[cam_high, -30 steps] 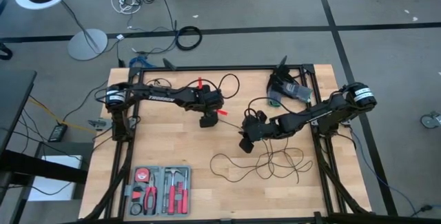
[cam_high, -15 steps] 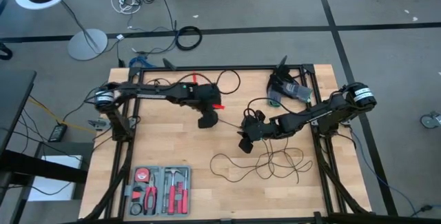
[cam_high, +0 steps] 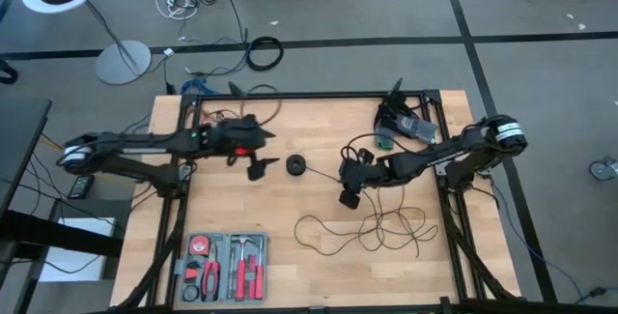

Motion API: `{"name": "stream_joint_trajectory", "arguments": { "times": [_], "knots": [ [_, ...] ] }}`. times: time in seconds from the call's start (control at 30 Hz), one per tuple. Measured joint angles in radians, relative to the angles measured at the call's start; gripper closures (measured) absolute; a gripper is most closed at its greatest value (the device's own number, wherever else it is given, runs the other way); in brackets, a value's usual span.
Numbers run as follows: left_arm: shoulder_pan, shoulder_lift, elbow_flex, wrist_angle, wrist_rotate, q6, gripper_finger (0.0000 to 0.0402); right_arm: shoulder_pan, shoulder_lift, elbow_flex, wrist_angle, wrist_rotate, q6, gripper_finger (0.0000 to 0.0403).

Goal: Coil cords
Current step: Return to Home Position

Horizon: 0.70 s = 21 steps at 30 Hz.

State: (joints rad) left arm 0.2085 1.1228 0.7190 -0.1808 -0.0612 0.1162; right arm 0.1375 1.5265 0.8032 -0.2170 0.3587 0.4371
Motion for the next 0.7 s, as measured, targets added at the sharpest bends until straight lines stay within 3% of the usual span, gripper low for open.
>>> {"name": "stream_joint_trajectory", "arguments": {
  "times": [0.13, 0.3, 0.5, 0.7],
  "knots": [
    [-0.001, -0.150, -0.157, 0.125, 0.004, -0.040, 0.0039, -0.030, -0.036, 0.000, -0.010, -0.077, -0.075, 0.0285],
    [-0.001, -0.311, -0.312, 0.261, 0.012, -0.083, 0.0039, -0.051, -0.155, -0.026, -0.035, -0.083, -0.138, 0.0284],
    [-0.001, -0.456, -0.456, 0.369, 0.042, -0.125, 0.0039, -0.065, -0.403, -0.229, 0.074, -0.084, -0.108, 0.0285],
    [-0.008, -0.523, -0.554, 0.523, 0.130, -0.174, 0.0039, -0.066, -0.623, -0.435, 0.211, -0.086, -0.028, 0.0284]
  ]
}}
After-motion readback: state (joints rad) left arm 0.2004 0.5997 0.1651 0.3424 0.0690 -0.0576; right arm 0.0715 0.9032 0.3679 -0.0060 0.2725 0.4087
